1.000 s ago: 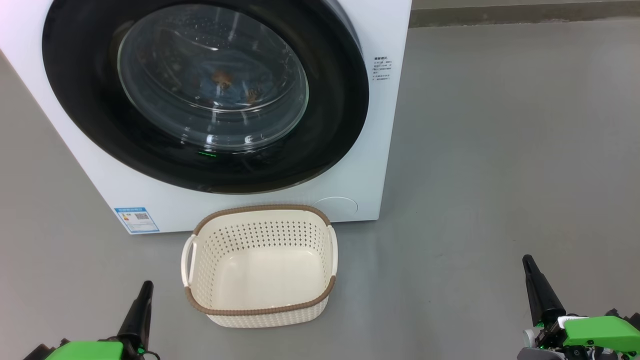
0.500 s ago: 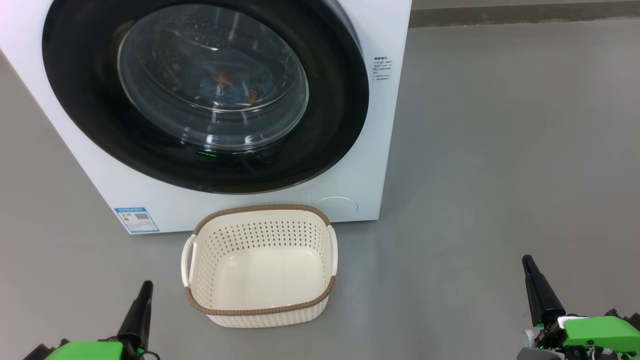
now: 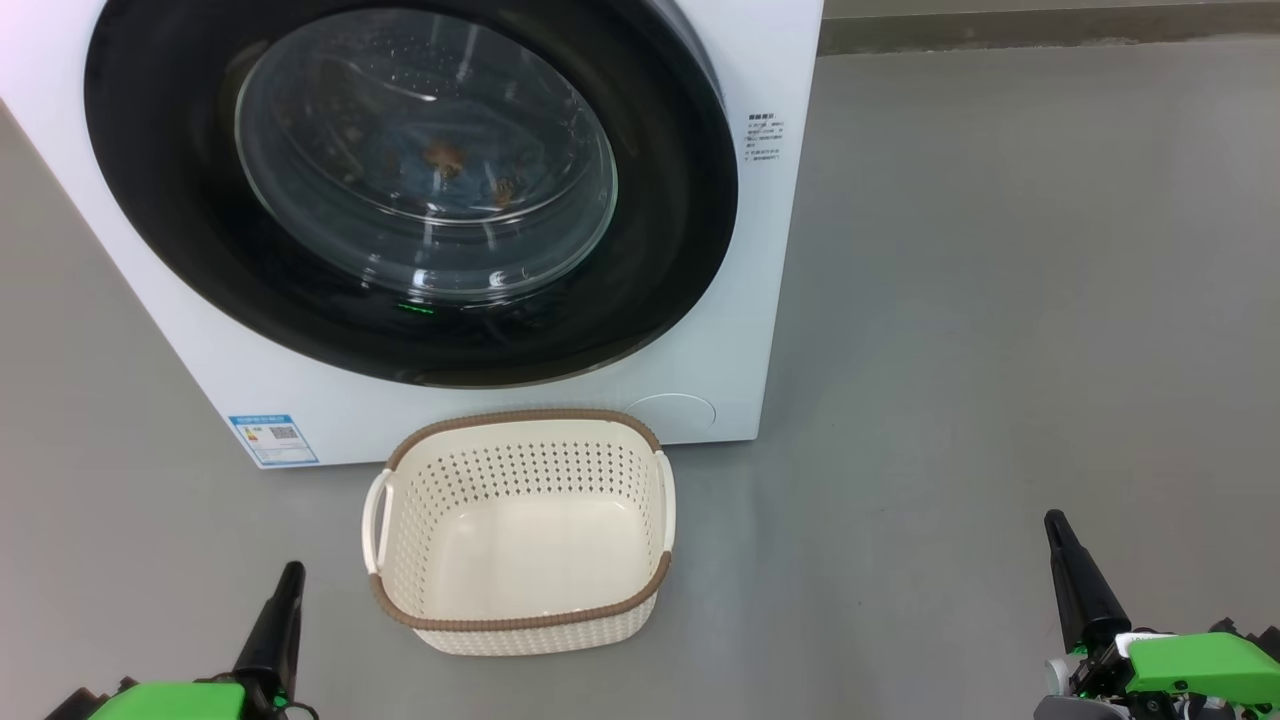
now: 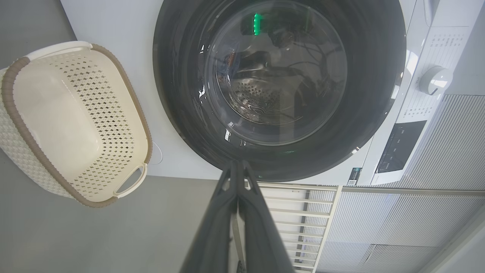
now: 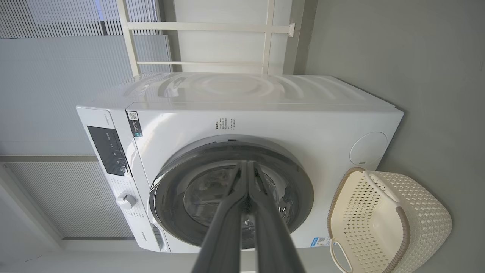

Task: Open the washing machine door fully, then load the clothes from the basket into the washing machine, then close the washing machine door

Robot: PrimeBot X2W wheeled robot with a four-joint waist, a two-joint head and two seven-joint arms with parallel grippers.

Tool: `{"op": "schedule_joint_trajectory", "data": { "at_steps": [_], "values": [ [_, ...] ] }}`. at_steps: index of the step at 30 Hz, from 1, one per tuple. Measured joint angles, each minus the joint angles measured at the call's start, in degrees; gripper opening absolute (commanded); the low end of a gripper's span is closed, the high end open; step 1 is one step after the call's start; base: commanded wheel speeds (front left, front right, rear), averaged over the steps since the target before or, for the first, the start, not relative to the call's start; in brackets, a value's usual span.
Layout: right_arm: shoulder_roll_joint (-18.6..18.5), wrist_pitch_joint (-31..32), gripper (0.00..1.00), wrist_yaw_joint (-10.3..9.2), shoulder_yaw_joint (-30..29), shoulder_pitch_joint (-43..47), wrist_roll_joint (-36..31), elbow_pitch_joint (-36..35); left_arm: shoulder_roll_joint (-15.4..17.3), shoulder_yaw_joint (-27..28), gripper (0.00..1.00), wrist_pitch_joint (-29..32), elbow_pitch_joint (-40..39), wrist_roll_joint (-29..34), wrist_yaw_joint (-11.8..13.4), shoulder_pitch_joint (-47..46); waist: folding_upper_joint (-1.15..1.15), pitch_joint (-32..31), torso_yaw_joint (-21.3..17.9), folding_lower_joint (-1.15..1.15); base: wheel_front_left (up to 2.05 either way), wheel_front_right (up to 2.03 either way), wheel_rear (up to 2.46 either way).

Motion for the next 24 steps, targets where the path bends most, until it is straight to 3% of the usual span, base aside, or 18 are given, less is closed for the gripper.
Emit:
{"op": "schedule_joint_trajectory", "data": {
  "at_steps": [24],
  "values": [
    [0.11, 0.24, 0.00, 0.00, -0.32, 0.00, -0.02, 0.01, 0.00, 0.00, 0.00, 0.00, 0.00, 0.00, 0.00, 0.00, 0.00, 0.00, 0.00, 0.00, 0.00, 0.00, 0.00]
  ]
}}
